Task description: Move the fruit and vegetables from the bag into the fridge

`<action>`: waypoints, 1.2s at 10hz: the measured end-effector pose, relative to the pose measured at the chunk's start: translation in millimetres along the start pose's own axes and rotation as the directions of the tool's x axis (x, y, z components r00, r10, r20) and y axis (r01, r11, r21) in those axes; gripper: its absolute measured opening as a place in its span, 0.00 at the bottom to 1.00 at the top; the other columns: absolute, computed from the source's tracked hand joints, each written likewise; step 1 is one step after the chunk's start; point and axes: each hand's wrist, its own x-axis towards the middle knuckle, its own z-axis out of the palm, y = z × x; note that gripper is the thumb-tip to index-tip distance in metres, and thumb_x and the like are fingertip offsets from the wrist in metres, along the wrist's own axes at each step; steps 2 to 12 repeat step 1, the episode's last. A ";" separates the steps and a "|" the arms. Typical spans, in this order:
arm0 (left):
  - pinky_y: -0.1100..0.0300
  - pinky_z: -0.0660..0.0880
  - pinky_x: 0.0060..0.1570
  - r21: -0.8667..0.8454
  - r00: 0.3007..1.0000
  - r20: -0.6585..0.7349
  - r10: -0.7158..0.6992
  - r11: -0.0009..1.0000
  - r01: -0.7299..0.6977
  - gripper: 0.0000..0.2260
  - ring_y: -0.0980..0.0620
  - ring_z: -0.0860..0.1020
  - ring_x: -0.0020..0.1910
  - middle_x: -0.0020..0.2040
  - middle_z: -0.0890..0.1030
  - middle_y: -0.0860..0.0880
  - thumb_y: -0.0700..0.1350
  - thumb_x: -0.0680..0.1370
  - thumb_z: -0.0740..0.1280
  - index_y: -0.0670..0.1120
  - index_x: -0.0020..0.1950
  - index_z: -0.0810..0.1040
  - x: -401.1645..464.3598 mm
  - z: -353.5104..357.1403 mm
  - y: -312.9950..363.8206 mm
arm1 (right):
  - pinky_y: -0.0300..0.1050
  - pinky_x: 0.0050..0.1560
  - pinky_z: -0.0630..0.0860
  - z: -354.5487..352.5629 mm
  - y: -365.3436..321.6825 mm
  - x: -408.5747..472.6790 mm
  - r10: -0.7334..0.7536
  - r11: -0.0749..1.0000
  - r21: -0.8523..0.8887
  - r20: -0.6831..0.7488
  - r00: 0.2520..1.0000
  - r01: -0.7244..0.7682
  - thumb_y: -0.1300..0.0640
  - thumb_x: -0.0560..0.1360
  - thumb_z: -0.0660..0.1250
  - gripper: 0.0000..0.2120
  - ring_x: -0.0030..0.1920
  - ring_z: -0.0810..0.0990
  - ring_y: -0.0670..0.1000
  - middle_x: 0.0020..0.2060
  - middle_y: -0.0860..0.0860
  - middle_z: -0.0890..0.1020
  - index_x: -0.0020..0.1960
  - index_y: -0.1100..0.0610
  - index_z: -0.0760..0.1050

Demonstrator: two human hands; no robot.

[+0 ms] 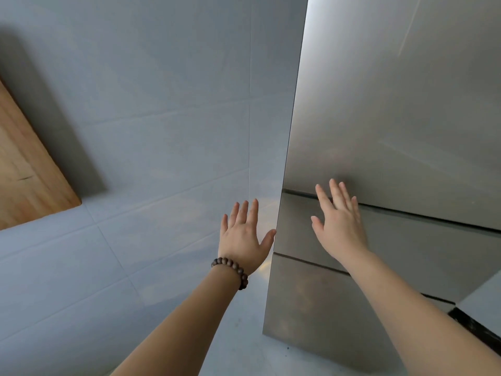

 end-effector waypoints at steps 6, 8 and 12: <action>0.49 0.44 0.75 -0.007 0.996 0.081 0.020 1.000 -0.019 0.33 0.50 0.45 0.77 0.78 0.51 0.49 0.63 0.78 0.51 0.50 0.77 0.44 -16.4 10.2 -6.8 | 0.55 0.75 0.46 13.6 -5.0 -33.9 0.075 0.996 0.040 0.044 0.996 -0.077 0.52 0.77 0.60 0.30 0.76 0.43 0.53 0.77 0.54 0.49 0.76 0.52 0.52; 0.49 0.44 0.75 -0.007 0.996 0.081 0.020 1.000 -0.019 0.33 0.50 0.45 0.77 0.78 0.51 0.49 0.63 0.78 0.51 0.50 0.77 0.44 -16.4 10.2 -6.8 | 0.55 0.75 0.46 13.6 -5.0 -33.9 0.075 0.996 0.040 0.044 0.996 -0.077 0.52 0.77 0.60 0.30 0.76 0.43 0.53 0.77 0.54 0.49 0.76 0.52 0.52; 0.49 0.44 0.75 -0.007 0.996 0.081 0.020 1.000 -0.019 0.33 0.50 0.45 0.77 0.78 0.51 0.49 0.63 0.78 0.51 0.50 0.77 0.44 -16.4 10.2 -6.8 | 0.55 0.75 0.46 13.6 -5.0 -33.9 0.075 0.996 0.040 0.044 0.996 -0.077 0.52 0.77 0.60 0.30 0.76 0.43 0.53 0.77 0.54 0.49 0.76 0.52 0.52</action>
